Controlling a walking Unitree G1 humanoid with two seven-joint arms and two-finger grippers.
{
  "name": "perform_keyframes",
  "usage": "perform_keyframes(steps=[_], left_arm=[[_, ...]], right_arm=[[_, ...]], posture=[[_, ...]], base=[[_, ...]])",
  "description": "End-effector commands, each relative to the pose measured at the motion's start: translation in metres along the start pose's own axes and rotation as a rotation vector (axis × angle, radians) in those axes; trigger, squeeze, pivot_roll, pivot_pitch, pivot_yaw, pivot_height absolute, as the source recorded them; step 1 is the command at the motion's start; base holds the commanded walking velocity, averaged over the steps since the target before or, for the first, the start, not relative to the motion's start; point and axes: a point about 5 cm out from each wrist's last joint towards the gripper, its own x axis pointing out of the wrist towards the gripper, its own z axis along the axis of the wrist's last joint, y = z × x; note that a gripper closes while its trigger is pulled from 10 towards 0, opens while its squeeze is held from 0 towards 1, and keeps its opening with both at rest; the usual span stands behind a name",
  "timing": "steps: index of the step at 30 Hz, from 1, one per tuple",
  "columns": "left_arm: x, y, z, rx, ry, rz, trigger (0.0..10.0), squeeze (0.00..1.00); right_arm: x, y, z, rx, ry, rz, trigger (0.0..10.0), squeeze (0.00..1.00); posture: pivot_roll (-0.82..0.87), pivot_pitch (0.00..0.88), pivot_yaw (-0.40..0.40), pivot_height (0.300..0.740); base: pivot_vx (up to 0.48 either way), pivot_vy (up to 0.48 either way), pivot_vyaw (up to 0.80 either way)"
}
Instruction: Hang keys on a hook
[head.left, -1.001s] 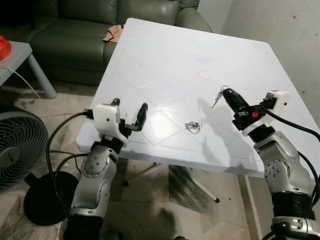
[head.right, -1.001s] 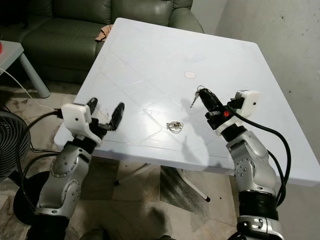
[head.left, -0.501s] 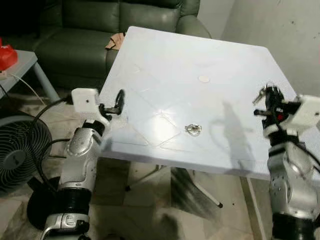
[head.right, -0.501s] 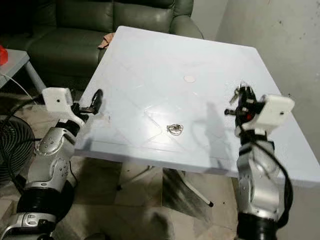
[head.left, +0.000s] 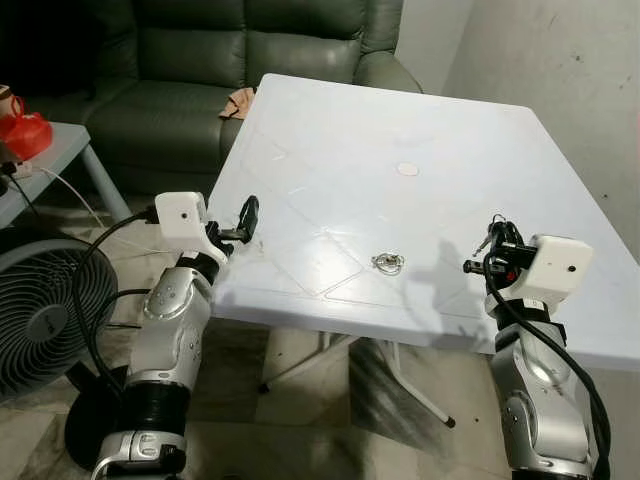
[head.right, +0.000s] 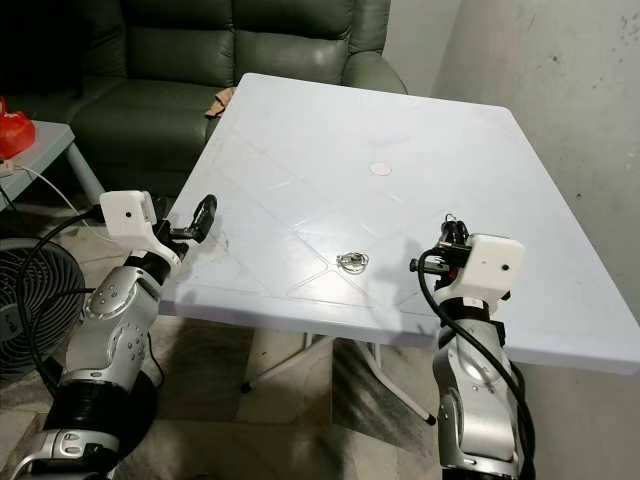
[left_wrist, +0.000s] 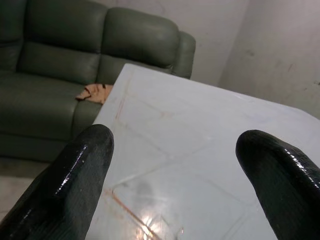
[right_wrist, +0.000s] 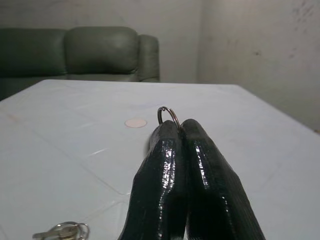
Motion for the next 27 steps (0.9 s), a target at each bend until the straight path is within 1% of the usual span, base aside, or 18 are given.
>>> perform_keyframes(steps=[1, 3, 10, 16, 18, 21, 27], left_arm=[[0.005, -0.004, 0.005, 0.031, -0.016, -0.025, 10.0, 0.00], [0.006, -0.005, 0.006, 0.043, -0.026, -0.030, 10.0, 0.00], [0.010, -0.005, 0.011, 0.040, -0.048, -0.034, 10.0, 0.00], [0.014, -0.005, 0.011, 0.025, -0.049, -0.034, 10.0, 0.00], [0.015, -0.006, 0.011, 0.012, -0.051, -0.035, 10.0, 0.00], [0.017, -0.006, 0.012, 0.025, -0.053, -0.027, 10.0, 0.00], [0.020, -0.008, 0.010, -0.001, -0.037, 0.003, 10.0, 0.00]], right_arm=[[0.004, -0.003, 0.003, -0.036, -0.006, -0.019, 10.0, 0.00], [0.006, -0.004, 0.003, -0.013, 0.007, -0.033, 10.0, 0.00], [0.010, -0.002, 0.002, -0.063, 0.021, 0.007, 10.0, 0.00], [0.014, 0.001, 0.003, -0.064, 0.018, 0.012, 10.0, 0.00], [0.015, 0.002, 0.004, -0.067, 0.015, 0.019, 10.0, 0.00], [0.016, 0.003, 0.004, -0.069, 0.014, 0.026, 10.0, 0.00], [0.016, 0.003, 0.003, -0.080, 0.016, 0.036, 10.0, 0.00]], posture=[[-0.04, 0.013, -0.046, 0.711], [-0.04, 0.008, -0.045, 0.711], [-0.03, 0.000, -0.045, 0.711], [-0.03, 0.000, -0.047, 0.711], [-0.03, 0.000, -0.050, 0.711], [-0.03, 0.000, -0.050, 0.711], [-0.04, 0.000, -0.054, 0.711]], base=[[0.000, 0.000, -0.74], [0.000, 0.000, -0.74], [0.000, 0.000, -0.72], [0.000, 0.000, -0.72], [0.000, 0.476, -0.72], [0.000, 0.480, -0.72], [0.000, 0.000, -0.72]])
